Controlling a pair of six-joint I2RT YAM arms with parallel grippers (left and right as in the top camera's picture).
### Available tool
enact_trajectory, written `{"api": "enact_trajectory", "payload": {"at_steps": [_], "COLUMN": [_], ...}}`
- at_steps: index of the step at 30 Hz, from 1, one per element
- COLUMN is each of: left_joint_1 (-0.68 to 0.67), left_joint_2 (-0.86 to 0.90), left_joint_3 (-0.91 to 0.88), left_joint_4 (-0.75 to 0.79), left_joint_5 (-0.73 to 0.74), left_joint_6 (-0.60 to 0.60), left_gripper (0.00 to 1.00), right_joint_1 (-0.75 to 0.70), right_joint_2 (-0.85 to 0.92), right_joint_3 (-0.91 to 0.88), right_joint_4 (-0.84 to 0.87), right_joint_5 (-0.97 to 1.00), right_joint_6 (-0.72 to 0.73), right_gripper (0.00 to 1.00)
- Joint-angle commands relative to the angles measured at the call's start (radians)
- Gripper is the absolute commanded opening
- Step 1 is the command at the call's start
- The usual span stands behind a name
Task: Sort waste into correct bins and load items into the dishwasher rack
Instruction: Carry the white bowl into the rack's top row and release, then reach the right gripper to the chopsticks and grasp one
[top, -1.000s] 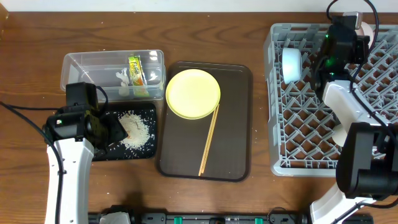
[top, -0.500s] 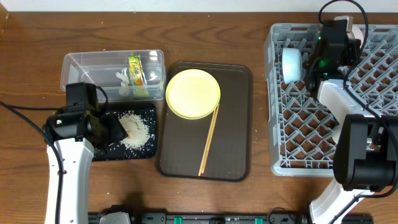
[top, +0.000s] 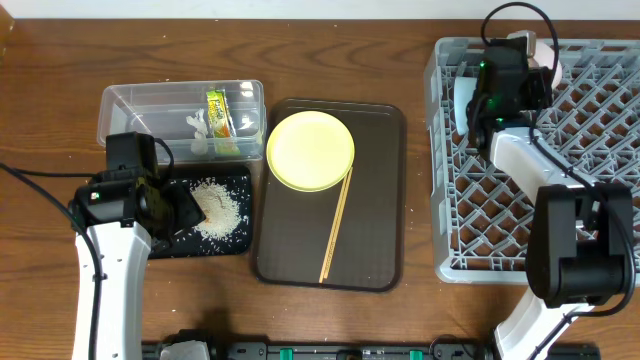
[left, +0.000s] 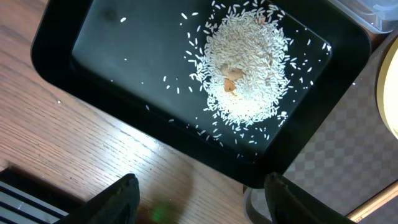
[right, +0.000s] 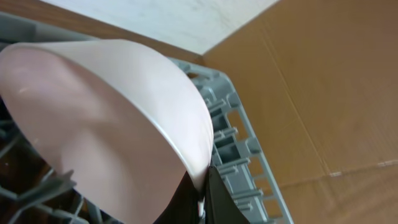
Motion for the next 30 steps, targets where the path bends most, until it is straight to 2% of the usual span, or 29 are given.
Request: {"api": "enact_trajectory", "payload": {"at_steps": [1,6,10,13,18,25,28,30], "left_joint_1": [0.004,0.004,0.004,0.004,0.004,0.004,0.004,0.004], "left_joint_2": [-0.009,-0.009,-0.009,-0.009,-0.009,-0.009,-0.009,-0.009], "left_joint_3": [-0.004,-0.004,-0.004,-0.004,-0.004,-0.004,-0.004,-0.004], "left_joint_4": [0.0,0.0,0.0,0.0,0.0,0.0,0.0,0.0], "left_joint_5": [-0.005,-0.005,-0.005,-0.005,-0.005,-0.005,-0.005,-0.005], "left_joint_6": [-0.009,-0.009,-0.009,-0.009,-0.009,-0.009,-0.009,-0.009], "left_gripper": [0.67,0.67,0.68,0.68,0.68,0.68,0.68,0.68], "right_joint_1": [0.032,0.061,0.072,0.072,0.067,0.068,0.068,0.068], "right_joint_2": [0.01,0.002,-0.004,-0.027,-0.11,-0.288,-0.367,-0.416], "right_joint_3": [0.006,0.006,0.006,0.006,0.006,0.006,0.006,0.006], "right_joint_4": [-0.023,-0.123,-0.282,-0.412,-0.508,-0.599,-0.665,-0.711], "right_joint_5": [0.086,0.143,0.132,0.041,-0.107,-0.276,-0.424,-0.589], "right_joint_6": [0.047,0.113,0.307,0.427,0.514,0.513,0.514,0.514], "right_gripper": [0.01,0.01,0.01,0.01,0.11,0.47,0.56,0.6]}}
